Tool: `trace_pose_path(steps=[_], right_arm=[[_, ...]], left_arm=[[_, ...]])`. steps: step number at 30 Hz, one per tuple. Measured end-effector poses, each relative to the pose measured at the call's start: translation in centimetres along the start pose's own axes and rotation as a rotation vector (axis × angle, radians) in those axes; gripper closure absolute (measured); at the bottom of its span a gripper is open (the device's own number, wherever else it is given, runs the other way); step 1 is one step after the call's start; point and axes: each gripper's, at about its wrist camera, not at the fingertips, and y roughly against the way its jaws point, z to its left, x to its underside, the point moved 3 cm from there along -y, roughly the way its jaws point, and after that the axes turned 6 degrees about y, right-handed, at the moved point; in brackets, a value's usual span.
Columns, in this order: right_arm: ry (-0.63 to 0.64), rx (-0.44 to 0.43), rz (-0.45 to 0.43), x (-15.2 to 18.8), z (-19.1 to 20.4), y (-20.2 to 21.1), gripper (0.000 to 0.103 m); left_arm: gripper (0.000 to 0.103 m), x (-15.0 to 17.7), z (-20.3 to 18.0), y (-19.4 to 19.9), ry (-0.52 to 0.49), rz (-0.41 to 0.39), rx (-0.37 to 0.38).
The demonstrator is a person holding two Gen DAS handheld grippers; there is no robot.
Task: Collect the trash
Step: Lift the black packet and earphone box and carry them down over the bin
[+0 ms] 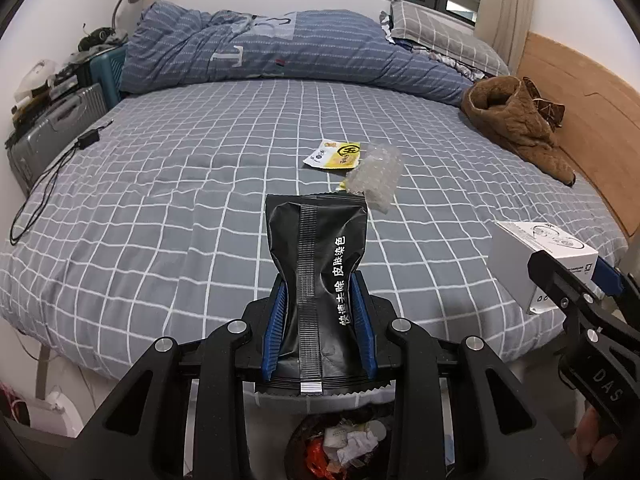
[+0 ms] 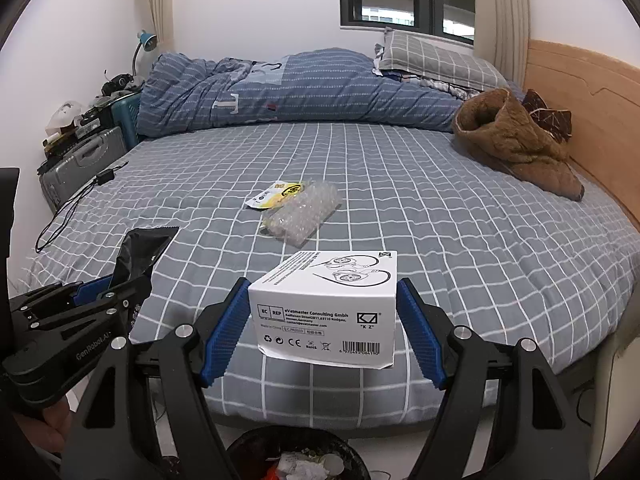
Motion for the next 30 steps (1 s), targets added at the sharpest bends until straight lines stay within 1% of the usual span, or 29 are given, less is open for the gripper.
trace_pose_path(steps=[9, 15, 22, 30], right_arm=[[0.007, -0.011, -0.011, 1.5, 0.9, 2.9, 0.033], [0.012, -0.03, -0.001, 3.0, 1.7, 4.3, 0.033], [0.015, -0.036, 0.011, 4.0, 2.2, 6.0, 0.033], [0.015, -0.036, 0.014, 4.8, 2.7, 8.8, 0.033]], left_arm=[[0.072, 2.9, 0.0, 1.8, -0.007, 0.024, -0.003], [0.072, 4.5, -0.2, 3.1, -0.017, 0.033, -0.008], [0.072, 5.4, -0.5, 4.9, -0.013, 0.033, -0.009], [0.072, 6.4, -0.5, 7.8, -0.017, 0.029, -0.014]])
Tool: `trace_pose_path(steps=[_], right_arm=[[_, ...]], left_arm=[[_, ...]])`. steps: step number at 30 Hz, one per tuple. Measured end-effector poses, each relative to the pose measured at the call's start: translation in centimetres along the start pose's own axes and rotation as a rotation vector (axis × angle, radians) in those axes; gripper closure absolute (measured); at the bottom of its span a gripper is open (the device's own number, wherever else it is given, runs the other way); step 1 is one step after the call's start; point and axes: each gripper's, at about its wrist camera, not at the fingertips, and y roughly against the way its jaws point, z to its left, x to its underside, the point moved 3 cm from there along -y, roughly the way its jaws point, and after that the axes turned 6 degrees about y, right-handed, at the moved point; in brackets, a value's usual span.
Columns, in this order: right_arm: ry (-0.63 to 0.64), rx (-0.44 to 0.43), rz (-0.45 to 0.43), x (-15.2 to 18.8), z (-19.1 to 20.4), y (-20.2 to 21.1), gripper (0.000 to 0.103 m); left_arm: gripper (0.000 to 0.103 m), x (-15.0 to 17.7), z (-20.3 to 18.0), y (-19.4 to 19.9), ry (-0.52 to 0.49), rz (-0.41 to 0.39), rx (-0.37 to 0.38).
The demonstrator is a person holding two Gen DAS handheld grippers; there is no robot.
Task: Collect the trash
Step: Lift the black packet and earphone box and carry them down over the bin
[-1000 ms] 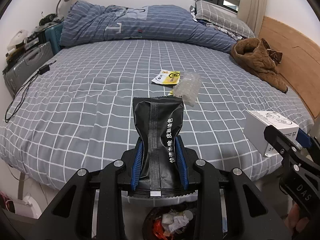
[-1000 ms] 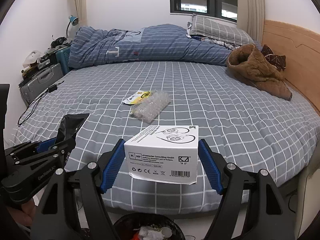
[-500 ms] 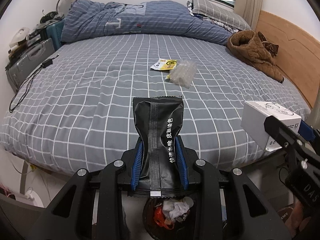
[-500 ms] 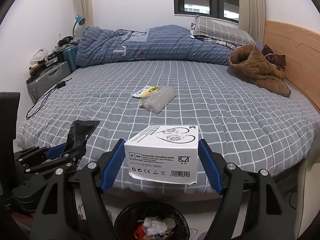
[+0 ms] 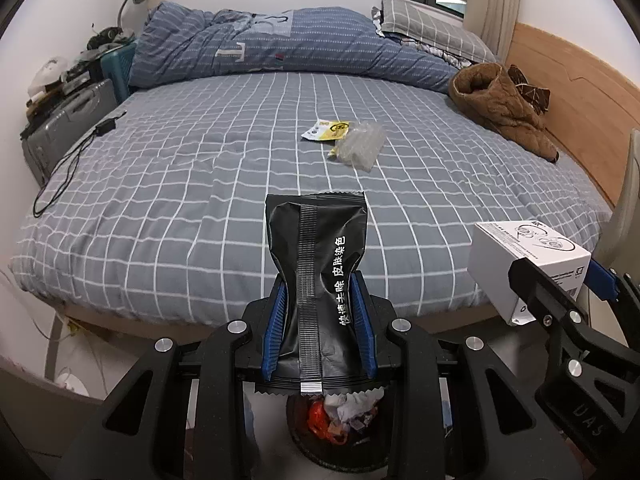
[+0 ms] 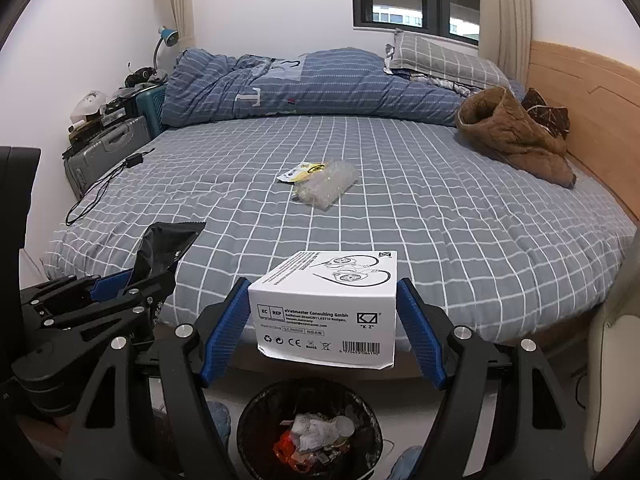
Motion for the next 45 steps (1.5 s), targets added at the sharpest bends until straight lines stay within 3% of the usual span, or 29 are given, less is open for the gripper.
trace_pose_path(steps=[10, 20, 45], right_arm=[[-0.017, 0.013, 0.031, 2.7, -0.2, 2.9, 0.033], [-0.031, 0.008, 0.098, 6.3, -0.5, 2.4, 0.033], [-0.005, -0.103, 0.423, 16.6, 2.4, -12.6, 0.033]], left_arm=[[0.072, 3.7, 0.2, 1.7, -0.008, 0.045, -0.009], [0.072, 7.2, 1.3, 0.5, 0.016, 0.109, -0.019], [0.072, 15.0, 3.7, -14.8, 0.018, 0.357, -0.067]])
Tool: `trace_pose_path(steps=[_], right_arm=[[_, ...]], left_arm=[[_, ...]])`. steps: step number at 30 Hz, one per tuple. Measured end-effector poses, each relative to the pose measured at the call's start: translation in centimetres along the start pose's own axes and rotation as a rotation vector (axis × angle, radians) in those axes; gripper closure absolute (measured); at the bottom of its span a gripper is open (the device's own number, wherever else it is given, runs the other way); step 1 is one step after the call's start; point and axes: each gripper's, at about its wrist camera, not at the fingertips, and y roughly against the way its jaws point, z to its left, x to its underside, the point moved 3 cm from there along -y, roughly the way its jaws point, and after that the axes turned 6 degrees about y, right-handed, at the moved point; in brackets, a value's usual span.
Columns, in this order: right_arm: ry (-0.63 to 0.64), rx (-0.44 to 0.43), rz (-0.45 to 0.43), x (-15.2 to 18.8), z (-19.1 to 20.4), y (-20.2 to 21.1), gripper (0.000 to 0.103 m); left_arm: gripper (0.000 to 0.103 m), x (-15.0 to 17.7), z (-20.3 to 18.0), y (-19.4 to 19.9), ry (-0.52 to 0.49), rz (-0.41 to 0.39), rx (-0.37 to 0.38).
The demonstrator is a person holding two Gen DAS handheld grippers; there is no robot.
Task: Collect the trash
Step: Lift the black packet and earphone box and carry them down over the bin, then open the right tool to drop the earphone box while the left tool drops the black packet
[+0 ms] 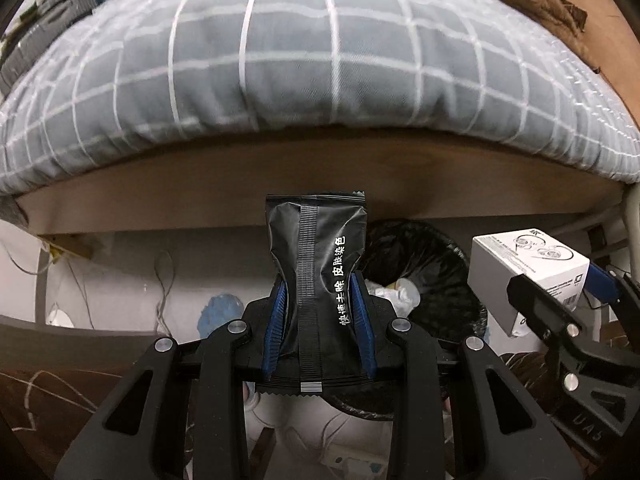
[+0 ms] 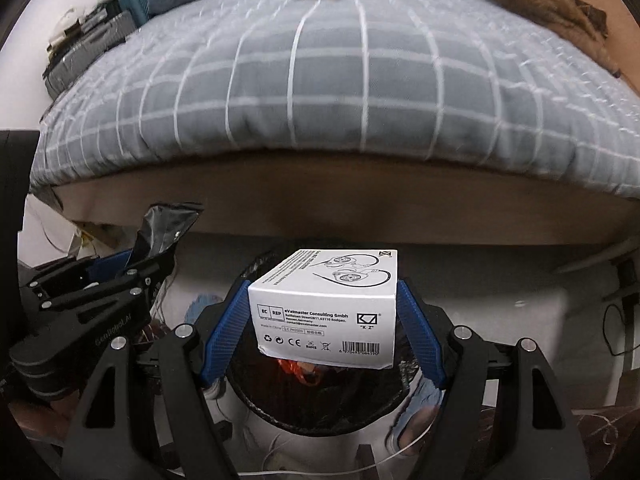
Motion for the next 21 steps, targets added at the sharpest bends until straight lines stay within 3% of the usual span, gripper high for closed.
trace_pose_path(steps=[11, 14, 21], right_arm=[[0.026, -0.005, 0.05, -0.2, 0.9, -2.5, 0.031], [0.043, 0.032, 0.031, -0.1, 0.6, -1.9, 0.018], [0.021, 0.099, -0.007, 0.3, -2.5, -0.1, 0.009]], left_arm=[[0.072, -0.1, 2.1, -1.8, 0.039, 0.026, -0.007], [0.072, -0.1, 1.3, -1.4, 0.035, 0.027, 0.003], [0.072, -0.2, -0.8, -1.2, 0.005, 0.024, 0.022]])
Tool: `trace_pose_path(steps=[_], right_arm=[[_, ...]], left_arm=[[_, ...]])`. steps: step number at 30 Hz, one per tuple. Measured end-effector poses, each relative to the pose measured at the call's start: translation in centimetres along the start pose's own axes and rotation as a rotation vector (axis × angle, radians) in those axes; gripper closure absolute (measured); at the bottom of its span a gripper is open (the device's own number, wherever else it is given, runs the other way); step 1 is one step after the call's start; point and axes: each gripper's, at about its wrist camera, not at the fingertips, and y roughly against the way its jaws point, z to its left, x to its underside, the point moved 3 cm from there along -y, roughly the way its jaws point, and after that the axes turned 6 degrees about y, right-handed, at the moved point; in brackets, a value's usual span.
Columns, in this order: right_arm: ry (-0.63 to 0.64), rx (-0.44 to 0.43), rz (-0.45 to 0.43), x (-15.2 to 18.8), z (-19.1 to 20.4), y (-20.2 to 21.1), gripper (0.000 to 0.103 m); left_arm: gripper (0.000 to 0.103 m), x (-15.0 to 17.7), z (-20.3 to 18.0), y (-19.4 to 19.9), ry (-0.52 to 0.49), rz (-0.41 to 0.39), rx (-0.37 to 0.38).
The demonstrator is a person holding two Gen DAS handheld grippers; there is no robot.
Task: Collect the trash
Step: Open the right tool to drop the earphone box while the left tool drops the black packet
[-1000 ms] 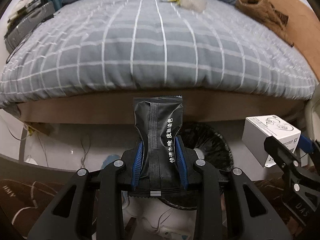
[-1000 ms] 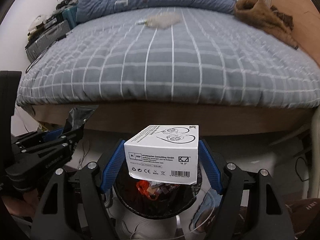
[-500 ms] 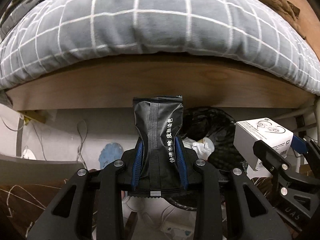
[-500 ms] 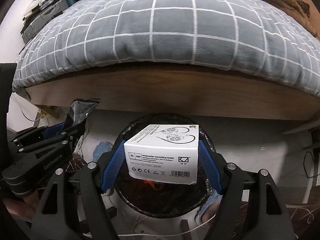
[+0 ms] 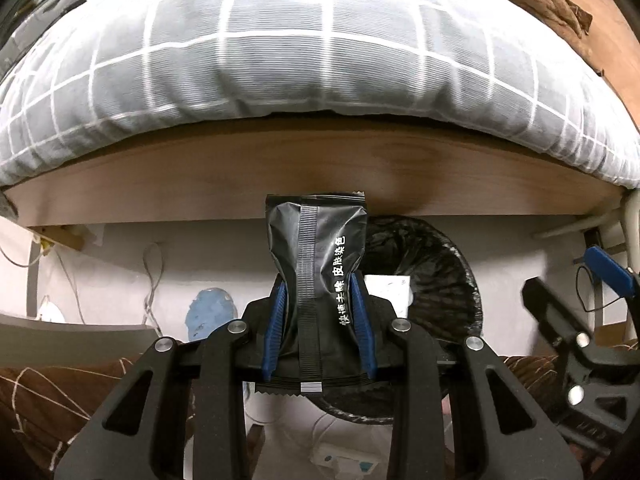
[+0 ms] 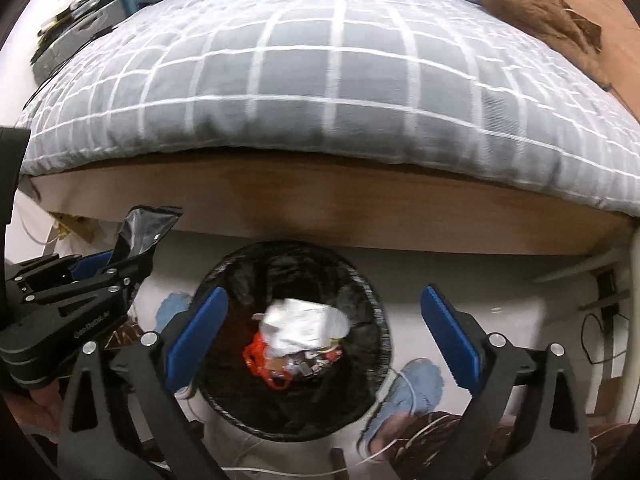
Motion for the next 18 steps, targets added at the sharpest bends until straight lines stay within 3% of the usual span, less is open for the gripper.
trace_pose_path(steps=[9, 14, 18], right_arm=[[-0.047, 0.079, -0.016, 1.2, -4.8, 1.7, 0.008], [-0.092, 0.078, 0.0, 1.9, -6.8, 1.5, 0.008], [-0.103, 0.078, -0.003, 2.0, -6.9, 1.5, 0.008]], left_arm=[[0.072, 0.7, -4.6, -1.0, -0.06, 0.028, 0.027], [0.072, 1.3, -6.7, -1.8, -0.091, 0.041, 0.031], [0.064, 1.4, -7.1, -2.1, -0.104, 0.038, 0.03]])
